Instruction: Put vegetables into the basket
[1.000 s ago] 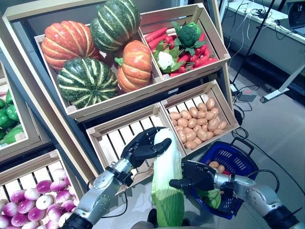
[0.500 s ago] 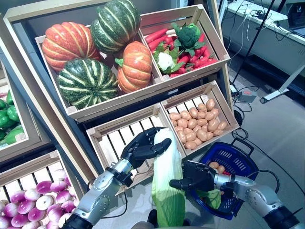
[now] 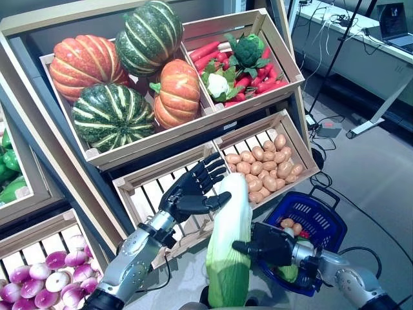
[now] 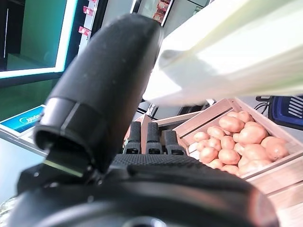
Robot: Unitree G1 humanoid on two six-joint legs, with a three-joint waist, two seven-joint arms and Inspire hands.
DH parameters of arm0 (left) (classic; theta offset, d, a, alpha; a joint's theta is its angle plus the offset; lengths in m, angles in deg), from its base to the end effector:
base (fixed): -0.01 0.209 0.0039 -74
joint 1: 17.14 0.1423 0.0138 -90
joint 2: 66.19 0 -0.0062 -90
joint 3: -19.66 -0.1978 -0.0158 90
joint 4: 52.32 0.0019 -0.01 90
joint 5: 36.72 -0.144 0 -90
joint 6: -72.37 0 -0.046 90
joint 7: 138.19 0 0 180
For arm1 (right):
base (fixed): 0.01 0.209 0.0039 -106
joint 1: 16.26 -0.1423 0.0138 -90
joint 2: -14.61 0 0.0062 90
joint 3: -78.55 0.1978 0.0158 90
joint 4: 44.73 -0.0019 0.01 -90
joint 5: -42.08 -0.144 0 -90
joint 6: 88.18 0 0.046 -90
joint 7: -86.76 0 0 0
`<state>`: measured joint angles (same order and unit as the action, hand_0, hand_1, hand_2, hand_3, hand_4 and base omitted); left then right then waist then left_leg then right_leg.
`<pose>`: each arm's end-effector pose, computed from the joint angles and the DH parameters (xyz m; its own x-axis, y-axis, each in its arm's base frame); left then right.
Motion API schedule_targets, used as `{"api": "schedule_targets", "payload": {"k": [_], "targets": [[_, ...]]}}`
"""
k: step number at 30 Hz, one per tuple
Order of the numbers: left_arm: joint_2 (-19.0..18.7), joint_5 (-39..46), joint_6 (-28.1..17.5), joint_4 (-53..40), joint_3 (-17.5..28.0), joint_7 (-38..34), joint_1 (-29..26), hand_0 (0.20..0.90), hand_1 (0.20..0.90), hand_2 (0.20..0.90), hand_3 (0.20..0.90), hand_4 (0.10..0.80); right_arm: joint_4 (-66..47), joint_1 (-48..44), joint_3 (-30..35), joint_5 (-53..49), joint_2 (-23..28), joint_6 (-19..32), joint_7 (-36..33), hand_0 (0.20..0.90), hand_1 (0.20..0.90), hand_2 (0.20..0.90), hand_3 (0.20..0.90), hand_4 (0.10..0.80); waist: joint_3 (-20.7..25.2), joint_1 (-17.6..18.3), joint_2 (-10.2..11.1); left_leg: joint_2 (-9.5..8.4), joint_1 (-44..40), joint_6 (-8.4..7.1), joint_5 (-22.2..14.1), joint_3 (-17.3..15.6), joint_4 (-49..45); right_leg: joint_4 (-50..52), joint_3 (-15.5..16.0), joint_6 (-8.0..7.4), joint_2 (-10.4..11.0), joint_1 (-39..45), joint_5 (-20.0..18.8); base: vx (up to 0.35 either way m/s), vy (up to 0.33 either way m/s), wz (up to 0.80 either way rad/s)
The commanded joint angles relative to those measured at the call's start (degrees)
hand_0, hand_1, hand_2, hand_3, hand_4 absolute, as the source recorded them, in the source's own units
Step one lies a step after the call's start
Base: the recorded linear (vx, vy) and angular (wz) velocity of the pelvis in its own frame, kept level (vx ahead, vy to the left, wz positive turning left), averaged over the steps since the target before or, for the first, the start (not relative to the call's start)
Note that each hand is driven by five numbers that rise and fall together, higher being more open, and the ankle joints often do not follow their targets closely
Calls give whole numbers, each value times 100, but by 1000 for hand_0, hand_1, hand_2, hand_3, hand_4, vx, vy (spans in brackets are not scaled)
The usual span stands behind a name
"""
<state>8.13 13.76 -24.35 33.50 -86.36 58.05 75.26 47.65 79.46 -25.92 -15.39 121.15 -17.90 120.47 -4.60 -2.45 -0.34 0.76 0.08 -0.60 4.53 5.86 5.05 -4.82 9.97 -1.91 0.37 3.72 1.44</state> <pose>0.1941 0.2048 0.0415 0.8783 -0.4701 0.0869 0.4697 0.8149 -0.3397 0.1716 -0.2195 -0.0008 0.6401 0.7398 -0.2074 -0.4687 0.5899 0.6575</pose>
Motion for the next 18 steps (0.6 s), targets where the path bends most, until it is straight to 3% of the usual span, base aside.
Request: {"api": "schedule_targets", "payload": {"k": [1,4,11,16,18], "targets": [[158,198,-428,-271,641,340,-198,900,900,900,900,800,-381,-144,684,-1147,-364,1190,-225,300,300,300,300,400,393,69,251,-92,-60,110,-268,-166,-5,-18,-380,-338,481,-218,-587,0,-28,-6],[218,187,-345,-321,786,357,-101,900,900,900,900,800,-389,-21,980,-1259,-555,1408,-308,300,300,300,300,400,340,109,242,-86,-77,122,-285,-199,-5,-5,-427,-317,449,-230,-568,-14,-29,-5],[395,271,-280,-278,947,374,-145,900,900,900,900,800,-331,-112,1516,-1999,-1072,2521,-668,300,300,300,300,400,-32,198,175,-88,168,130,-265,-196,-21,188,-556,-237,333,-584,-473,-130,-21,-11],[456,331,-644,-199,847,209,-594,900,900,900,900,800,102,-703,1824,-2716,-1460,3702,-1186,300,300,300,300,400,-767,295,81,-95,657,160,-151,-249,-108,604,-633,-141,191,-1209,-403,-301,12,-9],[464,334,-738,-165,817,133,-712,900,900,900,900,800,238,-828,1924,-2770,-1487,3829,-1330,300,300,300,300,400,-905,315,64,-103,771,164,-151,-303,-188,729,-643,-119,158,-1327,-365,-178,8,-15]]}}
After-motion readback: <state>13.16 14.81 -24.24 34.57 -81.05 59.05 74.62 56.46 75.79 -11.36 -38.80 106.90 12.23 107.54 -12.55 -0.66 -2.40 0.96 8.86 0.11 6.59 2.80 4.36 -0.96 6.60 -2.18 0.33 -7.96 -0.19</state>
